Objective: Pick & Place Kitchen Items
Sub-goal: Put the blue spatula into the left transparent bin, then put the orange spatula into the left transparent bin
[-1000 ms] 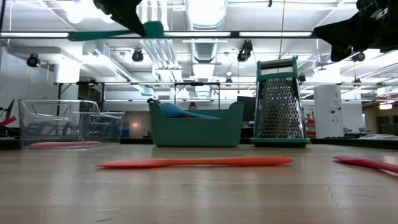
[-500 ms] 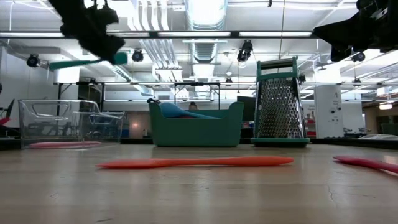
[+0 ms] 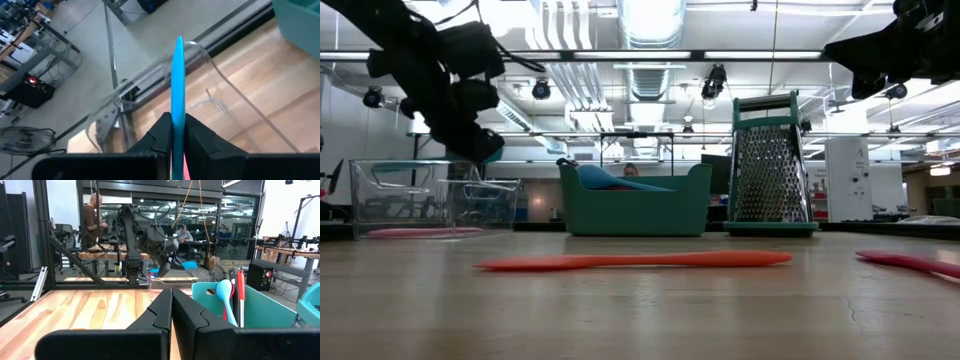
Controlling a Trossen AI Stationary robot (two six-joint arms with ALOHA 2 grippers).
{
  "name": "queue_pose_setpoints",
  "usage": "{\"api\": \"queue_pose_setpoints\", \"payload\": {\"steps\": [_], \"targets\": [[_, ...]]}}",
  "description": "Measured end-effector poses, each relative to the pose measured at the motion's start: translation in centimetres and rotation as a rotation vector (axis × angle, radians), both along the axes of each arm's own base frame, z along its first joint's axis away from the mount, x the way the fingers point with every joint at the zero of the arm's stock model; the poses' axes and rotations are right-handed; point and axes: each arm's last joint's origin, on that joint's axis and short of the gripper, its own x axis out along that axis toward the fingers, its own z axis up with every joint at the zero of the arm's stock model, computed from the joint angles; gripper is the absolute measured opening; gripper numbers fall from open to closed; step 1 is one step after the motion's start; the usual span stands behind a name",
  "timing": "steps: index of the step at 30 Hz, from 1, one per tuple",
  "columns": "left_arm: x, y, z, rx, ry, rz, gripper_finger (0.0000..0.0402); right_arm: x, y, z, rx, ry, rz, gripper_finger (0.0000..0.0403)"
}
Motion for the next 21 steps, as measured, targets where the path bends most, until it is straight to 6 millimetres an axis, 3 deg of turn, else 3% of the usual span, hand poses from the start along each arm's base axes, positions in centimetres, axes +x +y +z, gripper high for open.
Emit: {"api": "queue_pose_setpoints", "payload": {"steps": [7,16,21], "targets": [[-0.2,0.2,-0.5,-0.021,-0.012,0.015,0.0052,0.0,0.0,0.0,-0.001,0.0,0.0,0.0008],[0.4,0.3,0.9,-0.04,-0.087,0.001,0.0094,0.0,0.0,0.0,-0.002,0.0,0.0,0.0008],[1.1,0.3,2.1,-0.105,-0.112,-0.098,0.0115,0.0,0.0,0.0,-0.001,0.0,0.0,0.0008]]}}
